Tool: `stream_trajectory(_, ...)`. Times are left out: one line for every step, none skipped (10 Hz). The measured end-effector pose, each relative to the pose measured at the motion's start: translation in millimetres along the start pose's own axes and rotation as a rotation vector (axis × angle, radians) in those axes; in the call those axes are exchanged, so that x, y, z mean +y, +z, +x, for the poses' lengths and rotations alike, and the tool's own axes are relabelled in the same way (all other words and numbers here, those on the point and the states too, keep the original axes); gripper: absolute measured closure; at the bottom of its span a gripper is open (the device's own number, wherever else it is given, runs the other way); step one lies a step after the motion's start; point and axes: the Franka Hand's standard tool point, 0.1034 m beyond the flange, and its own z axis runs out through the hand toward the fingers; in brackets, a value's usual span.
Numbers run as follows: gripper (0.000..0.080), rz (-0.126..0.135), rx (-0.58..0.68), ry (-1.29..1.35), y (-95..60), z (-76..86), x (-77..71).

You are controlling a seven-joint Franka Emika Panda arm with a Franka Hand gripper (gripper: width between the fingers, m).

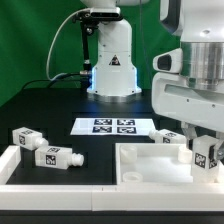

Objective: Assemble one leg

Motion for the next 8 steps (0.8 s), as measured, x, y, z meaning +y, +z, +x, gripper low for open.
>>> stream_trajectory(0.0515,0.003,-0.014,0.122,0.0,0.4,0.3)
stream_trajectory(0.0514,0.002,-0.019,0.243,-0.1,0.0,0.4)
stream_trajectory(0.0514,0.004,-0.018,0.315,0.0,-0.3,0.5)
stream_trajectory(0.0514,0.006,-0.015,0.356,-0.2,-0.8,0.6)
stream_trajectory(0.0444,0.006,-0.015,0.339,0.1,-0.6,0.7)
stream_trajectory(0.0444,0.008,-0.014,0.265,0.2,-1.0,0.4)
stream_trajectory(0.0308,0.019,-0.011,0.095,-0.6,-2.0,-1.8)
stream_trajectory(0.0308,0.02,-0.014,-0.086,-0.3,-7.3,-2.7)
